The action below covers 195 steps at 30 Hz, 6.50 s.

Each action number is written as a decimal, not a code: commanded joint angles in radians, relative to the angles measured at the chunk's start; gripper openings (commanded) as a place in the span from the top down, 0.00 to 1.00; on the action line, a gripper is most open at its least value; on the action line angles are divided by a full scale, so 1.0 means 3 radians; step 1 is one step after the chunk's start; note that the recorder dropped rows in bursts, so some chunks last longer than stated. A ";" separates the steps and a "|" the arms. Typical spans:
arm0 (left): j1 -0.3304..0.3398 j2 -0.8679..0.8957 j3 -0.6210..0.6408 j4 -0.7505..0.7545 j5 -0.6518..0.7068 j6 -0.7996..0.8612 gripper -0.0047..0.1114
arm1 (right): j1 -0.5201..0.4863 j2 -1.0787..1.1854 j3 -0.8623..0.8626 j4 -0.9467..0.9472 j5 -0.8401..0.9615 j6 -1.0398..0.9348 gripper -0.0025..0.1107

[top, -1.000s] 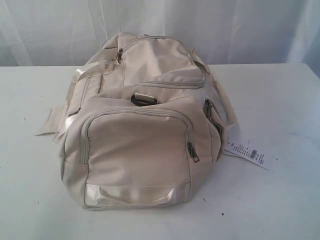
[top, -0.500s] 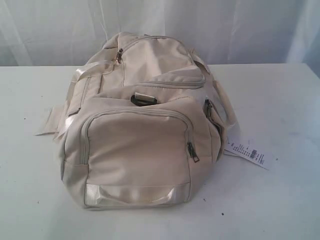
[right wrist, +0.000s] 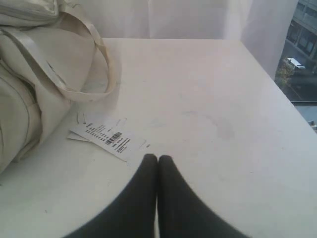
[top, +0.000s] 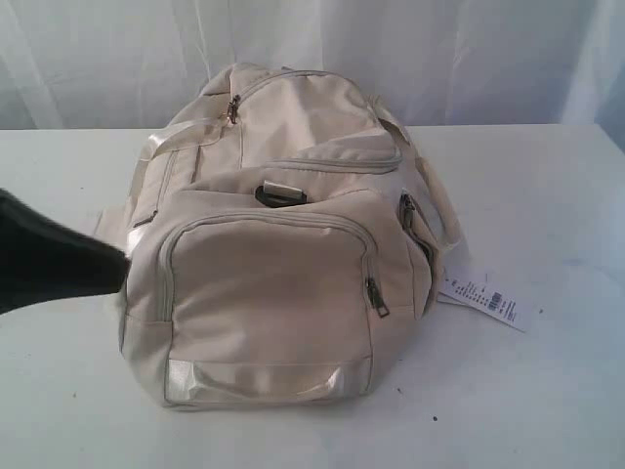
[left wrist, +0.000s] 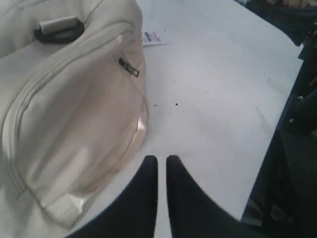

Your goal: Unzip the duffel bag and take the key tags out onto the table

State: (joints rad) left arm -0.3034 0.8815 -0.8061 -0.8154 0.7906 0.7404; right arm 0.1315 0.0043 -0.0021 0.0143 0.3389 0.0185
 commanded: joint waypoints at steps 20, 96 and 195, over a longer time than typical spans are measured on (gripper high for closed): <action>-0.1175 0.2099 -0.0414 -0.1766 -0.2400 0.3631 0.37 | 0.0005 -0.0014 0.0007 -0.0022 -0.0011 0.0012 0.98; -0.0810 0.0252 -0.0588 0.2738 0.0035 -0.1756 0.79 | 0.0451 0.0109 -0.0447 0.0003 -0.0263 0.2279 0.98; -0.0929 -0.0188 0.0387 0.3099 -0.0657 -0.2246 0.96 | 0.1783 0.4898 -0.3050 0.2819 0.0572 0.0558 0.41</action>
State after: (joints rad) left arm -0.5747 0.8320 -0.6954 0.1248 0.5904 0.0695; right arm 0.6689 1.4550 -0.9146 0.8375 0.5121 0.1984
